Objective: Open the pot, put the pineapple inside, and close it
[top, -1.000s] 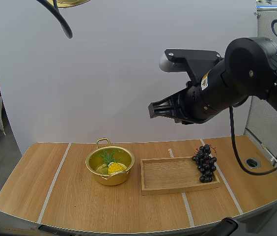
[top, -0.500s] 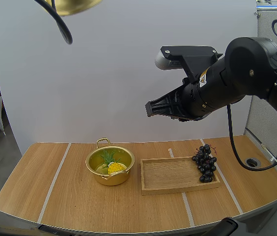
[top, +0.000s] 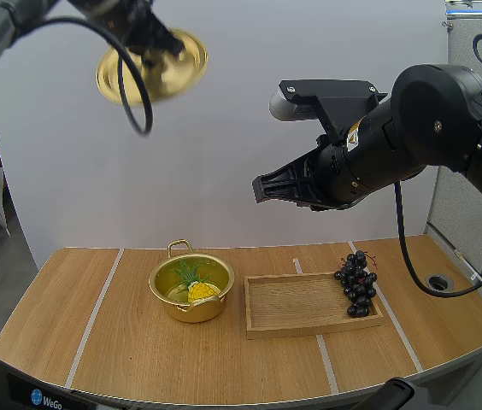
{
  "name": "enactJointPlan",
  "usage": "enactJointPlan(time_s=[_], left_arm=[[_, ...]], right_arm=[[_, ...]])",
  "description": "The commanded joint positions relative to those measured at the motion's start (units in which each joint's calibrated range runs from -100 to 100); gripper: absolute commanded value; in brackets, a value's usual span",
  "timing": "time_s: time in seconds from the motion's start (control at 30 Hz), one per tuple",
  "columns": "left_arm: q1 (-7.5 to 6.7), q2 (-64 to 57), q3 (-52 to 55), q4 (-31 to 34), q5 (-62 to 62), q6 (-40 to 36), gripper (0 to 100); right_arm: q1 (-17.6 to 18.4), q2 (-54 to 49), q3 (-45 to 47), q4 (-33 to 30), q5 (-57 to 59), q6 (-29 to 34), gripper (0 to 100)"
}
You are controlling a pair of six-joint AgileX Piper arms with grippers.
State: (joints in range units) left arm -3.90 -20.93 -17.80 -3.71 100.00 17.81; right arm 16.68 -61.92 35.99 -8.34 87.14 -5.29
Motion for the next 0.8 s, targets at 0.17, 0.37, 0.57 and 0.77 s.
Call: enactJointPlan(time_s=[0.17, 0.37, 0.57, 0.77], left_arm=[[-0.14, 1.8, 26.2, -3.5, -2.2, 6.8, 0], [-0.14, 5.2, 38.4, -8.1, -12.8, 12.1, 0], [-0.14, 11.4, 42.2, -9.4, -20.5, 13.6, 0], [-0.14, 17.9, 42.2, -13.9, -20.9, 16.2, 0]], right_arm=[[-0.2, -0.6, 0.1, -0.2, -1.2, -0.4, 0], [-0.2, -0.6, 0.1, -0.2, -1.2, -0.4, 0], [-0.2, -0.6, 0.1, -0.2, -1.2, -0.4, 0], [-0.2, -0.6, 0.1, -0.2, -1.2, -0.4, 0]])
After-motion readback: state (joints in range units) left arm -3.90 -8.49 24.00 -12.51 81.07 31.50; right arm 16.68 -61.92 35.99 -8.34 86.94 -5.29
